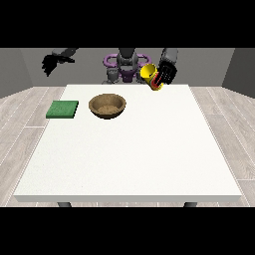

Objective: Pick the cup and pour the ball into the bowl, then pick the bowl and place it on the pad

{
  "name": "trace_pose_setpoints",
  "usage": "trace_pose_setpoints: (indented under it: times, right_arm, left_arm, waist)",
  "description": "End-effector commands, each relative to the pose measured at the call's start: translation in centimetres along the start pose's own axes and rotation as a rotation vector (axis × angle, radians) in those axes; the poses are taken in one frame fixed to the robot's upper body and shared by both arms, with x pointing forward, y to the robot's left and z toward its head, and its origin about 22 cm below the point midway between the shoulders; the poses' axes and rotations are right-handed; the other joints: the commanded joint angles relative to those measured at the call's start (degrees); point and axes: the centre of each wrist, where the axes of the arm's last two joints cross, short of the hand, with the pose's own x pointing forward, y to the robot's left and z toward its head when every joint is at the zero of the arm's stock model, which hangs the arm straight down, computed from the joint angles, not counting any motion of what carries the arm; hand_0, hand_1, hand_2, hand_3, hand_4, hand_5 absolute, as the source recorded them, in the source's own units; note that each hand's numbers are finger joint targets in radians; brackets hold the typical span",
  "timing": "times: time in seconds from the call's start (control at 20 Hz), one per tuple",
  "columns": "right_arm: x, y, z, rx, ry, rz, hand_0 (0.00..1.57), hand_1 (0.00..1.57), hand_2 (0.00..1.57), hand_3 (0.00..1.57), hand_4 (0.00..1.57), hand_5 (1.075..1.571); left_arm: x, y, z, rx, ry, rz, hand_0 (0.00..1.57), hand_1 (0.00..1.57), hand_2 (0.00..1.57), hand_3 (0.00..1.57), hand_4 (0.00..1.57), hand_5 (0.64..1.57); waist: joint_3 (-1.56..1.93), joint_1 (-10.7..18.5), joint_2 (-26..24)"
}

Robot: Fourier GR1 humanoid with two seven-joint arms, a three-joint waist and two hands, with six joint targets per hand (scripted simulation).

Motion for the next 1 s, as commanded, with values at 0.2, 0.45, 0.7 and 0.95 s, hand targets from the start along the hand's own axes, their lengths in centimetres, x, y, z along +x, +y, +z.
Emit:
trace_pose_setpoints:
  times: [0.2, 0.45, 0.7, 0.95]
  right_arm:
    - [-0.8, -0.3, 0.1, 0.027, 0.025, -0.022, 0.00, 0.00, 0.00, 0.00, 0.00, 1.570]
    - [-1.3, -0.7, 0.3, 0.020, 0.019, -0.009, 0.00, 0.00, 0.00, 0.00, 0.00, 1.571]
    - [-0.4, -0.6, -1.1, 0.043, -0.017, -0.035, 0.00, 0.00, 0.00, 0.00, 0.00, 1.571]
    - [-0.7, -0.3, -1.2, 0.046, 0.020, -0.039, 0.00, 0.00, 0.00, 0.00, 0.00, 1.571]
  left_arm:
    - [7.4, -1.1, -2.0, 0.006, -0.119, -0.367, 1.55, 1.55, 1.57, 1.57, 1.57, 1.203]
    - [11.6, -2.5, -1.8, -0.009, -0.264, -0.617, 1.50, 1.50, 1.57, 1.57, 1.38, 1.400]
    - [14.9, -4.7, -0.2, -0.090, -0.423, -0.807, 1.49, 1.49, 1.57, 1.57, 1.57, 1.019]
    - [14.7, -6.6, 1.2, -0.094, -0.548, -1.168, 1.52, 1.52, 1.57, 1.57, 1.50, 1.232]
  waist:
    - [0.12, -1.62, -3.47]
    - [0.14, -2.13, -1.81]
    - [0.04, -2.45, -0.20]
    - [0.04, -3.11, -2.80]
